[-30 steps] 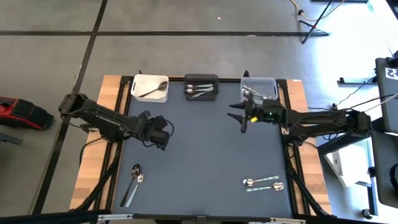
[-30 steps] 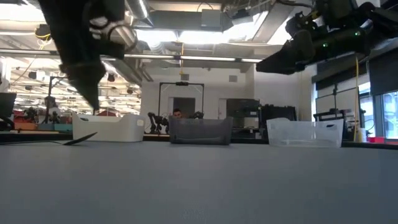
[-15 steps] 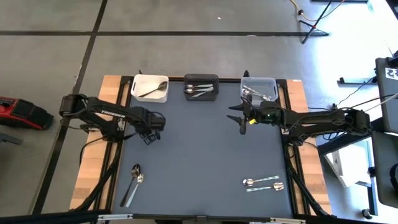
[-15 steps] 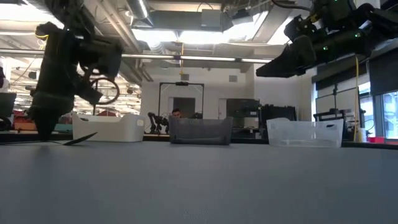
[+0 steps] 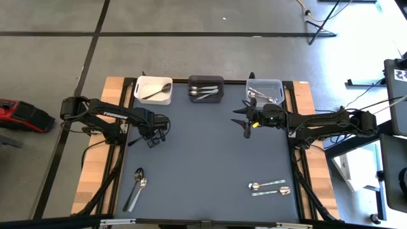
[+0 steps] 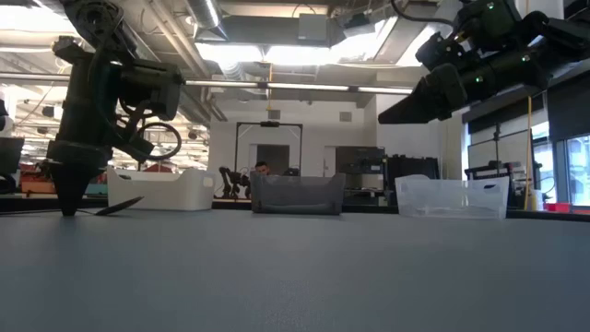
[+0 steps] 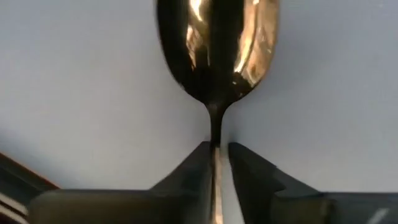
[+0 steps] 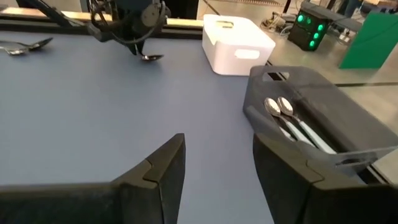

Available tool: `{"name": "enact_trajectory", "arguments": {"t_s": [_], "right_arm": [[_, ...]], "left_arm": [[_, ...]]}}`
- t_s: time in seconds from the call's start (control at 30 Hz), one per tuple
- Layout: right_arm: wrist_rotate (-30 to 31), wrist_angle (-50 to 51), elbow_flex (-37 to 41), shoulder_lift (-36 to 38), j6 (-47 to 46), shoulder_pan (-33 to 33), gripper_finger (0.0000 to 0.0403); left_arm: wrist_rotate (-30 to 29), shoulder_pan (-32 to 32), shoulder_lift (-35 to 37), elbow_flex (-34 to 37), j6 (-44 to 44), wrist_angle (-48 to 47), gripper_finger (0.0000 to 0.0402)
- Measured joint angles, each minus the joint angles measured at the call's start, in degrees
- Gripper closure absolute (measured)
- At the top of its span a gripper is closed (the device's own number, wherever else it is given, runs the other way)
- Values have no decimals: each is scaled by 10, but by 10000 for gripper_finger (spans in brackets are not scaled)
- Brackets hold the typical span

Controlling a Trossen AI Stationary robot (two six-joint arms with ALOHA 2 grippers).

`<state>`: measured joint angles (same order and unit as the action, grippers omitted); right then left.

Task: Sort silverware by color (type)
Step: Put the top left black spoon into the white bin

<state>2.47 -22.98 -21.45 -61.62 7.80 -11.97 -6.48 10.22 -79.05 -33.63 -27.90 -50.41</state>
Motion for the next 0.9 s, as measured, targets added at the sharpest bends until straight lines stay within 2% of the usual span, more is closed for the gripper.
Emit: {"name": "enact_trajectory", "arguments": {"t_s": [0.13, 0.27, 0.43, 0.63, 0.9], "right_arm": [[12, -1, 0, -5, 0, 0, 224], [16, -8, 0, -5, 0, 0, 224], [16, -12, 0, -5, 0, 0, 224], [16, -12, 0, -5, 0, 0, 224], [16, -16, 0, -5, 0, 0, 224]], "left_arm": [[2, -1, 0, 0, 11, 2, 390], [-15, -14, -2, -9, 18, -4, 385], [-82, -43, -1, -66, 20, -8, 386], [-150, -52, -1, -144, 79, -19, 386], [-260, -12, -1, -240, 204, -25, 386]]}}
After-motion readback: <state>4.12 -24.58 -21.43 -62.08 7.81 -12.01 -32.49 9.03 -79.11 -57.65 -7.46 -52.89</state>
